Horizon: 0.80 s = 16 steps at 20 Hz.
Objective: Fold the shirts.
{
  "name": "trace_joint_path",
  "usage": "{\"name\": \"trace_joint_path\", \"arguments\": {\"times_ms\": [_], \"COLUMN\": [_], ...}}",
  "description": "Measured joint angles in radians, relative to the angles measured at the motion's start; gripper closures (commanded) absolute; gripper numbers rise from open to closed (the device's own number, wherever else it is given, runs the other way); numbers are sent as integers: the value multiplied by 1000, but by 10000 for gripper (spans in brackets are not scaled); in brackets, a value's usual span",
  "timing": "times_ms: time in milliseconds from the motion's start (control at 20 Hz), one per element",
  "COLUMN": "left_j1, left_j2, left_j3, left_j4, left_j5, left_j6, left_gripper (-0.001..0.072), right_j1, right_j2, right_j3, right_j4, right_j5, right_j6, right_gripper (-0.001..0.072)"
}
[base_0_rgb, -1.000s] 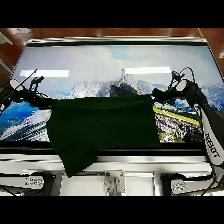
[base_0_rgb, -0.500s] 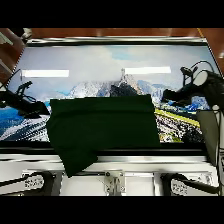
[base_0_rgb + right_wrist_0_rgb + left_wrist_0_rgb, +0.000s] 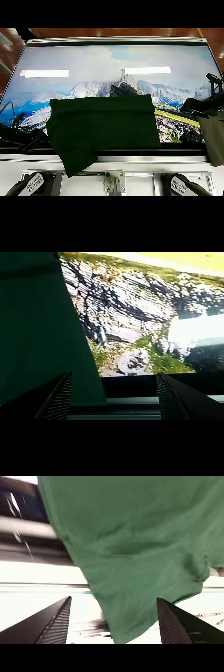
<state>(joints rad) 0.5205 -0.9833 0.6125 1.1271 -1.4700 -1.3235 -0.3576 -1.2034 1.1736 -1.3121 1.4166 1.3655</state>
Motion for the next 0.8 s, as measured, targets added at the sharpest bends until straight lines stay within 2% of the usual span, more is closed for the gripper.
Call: {"name": "trace_joint_path", "arguments": {"times_ms": [350,800], "left_j1": [9,-13], "left_j2": [20,-66], "left_j3": [-158,-196], "left_j4": [-10,-15], "left_j5": [120,204], "left_j6": [-14,-15], "left_gripper": [87,90], "right_j1": [-26,-28], "right_j2": [9,9], "right_j3": [-144,-223], "right_j4": [44,53], "right_j5": [-95,-206], "right_j6": [-37,-37], "right_gripper": [72,72]}}
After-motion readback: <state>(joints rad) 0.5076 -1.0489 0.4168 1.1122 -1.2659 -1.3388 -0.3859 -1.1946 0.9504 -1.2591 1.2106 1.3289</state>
